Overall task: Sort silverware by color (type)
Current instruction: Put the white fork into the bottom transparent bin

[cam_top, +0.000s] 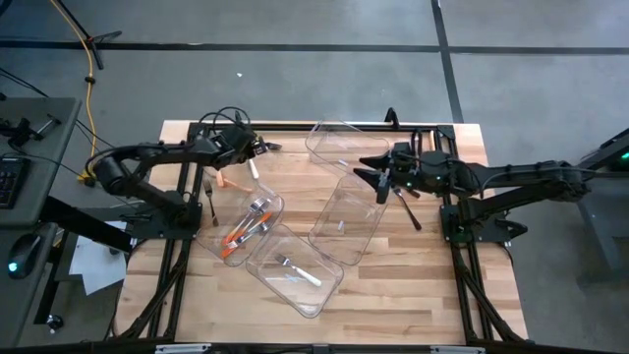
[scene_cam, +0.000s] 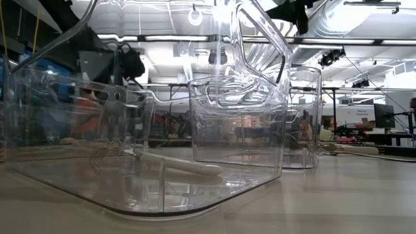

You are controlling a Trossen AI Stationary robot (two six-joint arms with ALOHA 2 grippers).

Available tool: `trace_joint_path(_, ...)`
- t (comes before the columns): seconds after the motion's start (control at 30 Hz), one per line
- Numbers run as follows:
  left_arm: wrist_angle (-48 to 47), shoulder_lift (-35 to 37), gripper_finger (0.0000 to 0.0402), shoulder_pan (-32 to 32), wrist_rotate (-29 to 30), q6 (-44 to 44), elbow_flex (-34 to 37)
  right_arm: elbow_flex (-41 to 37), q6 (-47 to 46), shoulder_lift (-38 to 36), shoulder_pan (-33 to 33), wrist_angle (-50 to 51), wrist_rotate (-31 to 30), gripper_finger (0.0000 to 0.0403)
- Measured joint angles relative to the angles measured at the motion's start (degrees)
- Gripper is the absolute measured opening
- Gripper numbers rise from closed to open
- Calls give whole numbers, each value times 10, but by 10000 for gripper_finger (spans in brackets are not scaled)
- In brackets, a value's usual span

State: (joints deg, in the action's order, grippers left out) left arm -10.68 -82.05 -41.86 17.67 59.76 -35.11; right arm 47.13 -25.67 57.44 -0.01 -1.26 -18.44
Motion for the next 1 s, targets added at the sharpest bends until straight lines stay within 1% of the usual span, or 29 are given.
trace_joint_path(0.23, 4, -22, 153, -1, 9, -4, 0, 0, 0, 5, 0, 2, 0, 195)
trace_joint_path(0.33, 4, -41, 169, -1, 8, 1, 0, 0, 2, 5, -2, 2, 0, 195)
trace_joint_path(0.43, 19, -66, 174, -1, -4, 9, -1, 0, 2, 5, -7, 2, 0, 195)
trace_joint_path(0.6, 35, -92, 174, 7, 1, 10, -4, 0, 2, 5, -8, 2, 0, 195)
trace_joint_path(0.73, 10, -97, 169, 11, 7, 19, -5, 0, 2, 5, -8, 3, 0, 195)
trace_joint_path(0.83, -8, -97, 147, 11, 11, 7, -5, 0, 2, 5, -8, 3, 0, 195)
trace_joint_path(1.0, -30, -97, 90, 10, 17, -36, -5, 0, 2, 5, -8, 4, 0, 195)
